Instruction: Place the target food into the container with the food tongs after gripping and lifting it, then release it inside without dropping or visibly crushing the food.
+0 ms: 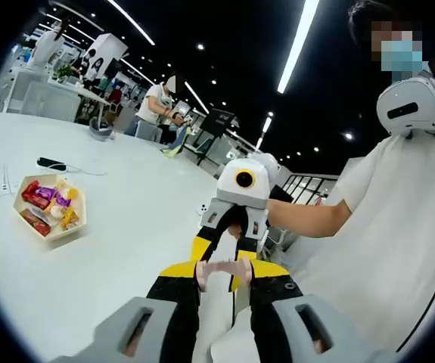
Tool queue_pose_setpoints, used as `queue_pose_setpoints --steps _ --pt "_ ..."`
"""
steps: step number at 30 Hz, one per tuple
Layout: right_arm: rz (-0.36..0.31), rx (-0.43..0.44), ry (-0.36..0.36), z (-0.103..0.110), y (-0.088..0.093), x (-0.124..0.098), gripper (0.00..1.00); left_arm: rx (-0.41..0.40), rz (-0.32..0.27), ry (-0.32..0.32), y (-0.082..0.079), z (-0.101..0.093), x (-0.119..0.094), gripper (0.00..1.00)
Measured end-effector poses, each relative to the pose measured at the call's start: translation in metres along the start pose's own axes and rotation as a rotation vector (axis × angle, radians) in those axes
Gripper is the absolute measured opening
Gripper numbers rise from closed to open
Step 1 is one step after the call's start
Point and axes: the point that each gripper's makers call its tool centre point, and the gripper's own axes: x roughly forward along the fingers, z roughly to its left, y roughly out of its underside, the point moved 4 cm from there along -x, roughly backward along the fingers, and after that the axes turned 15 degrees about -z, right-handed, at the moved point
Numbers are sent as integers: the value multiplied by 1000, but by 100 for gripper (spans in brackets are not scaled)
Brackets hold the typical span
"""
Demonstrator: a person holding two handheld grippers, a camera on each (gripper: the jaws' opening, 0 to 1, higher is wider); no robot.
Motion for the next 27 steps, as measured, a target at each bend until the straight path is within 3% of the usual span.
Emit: queue_pose_setpoints --steps 5,9,10,13,18,22,27 --pt "-14 41 66 -8 17 -13 22 23 -33 -7 -9 3 -6 20" --pt "-35 42 101 -11 15 -21 16 27 -116 -8 -24 4 -13 20" --pt "-93 50 118 -11 6 -21 15 24 -122 -9 -25 6 -15 20" --pt "-138 52 120 -10 -7 -25 15 8 -154 3 -29 6 -19 20" --pt "-129 30 128 -7 -17 -27 16 23 -165 22 -30 5 -19 20" --pt "-160 47 140 -3 -31 -31 17 110 -188 45 -35 -1 -17 18" --pt "-185 51 141 2 -44 -36 17 143 -191 74 -35 -4 -15 18"
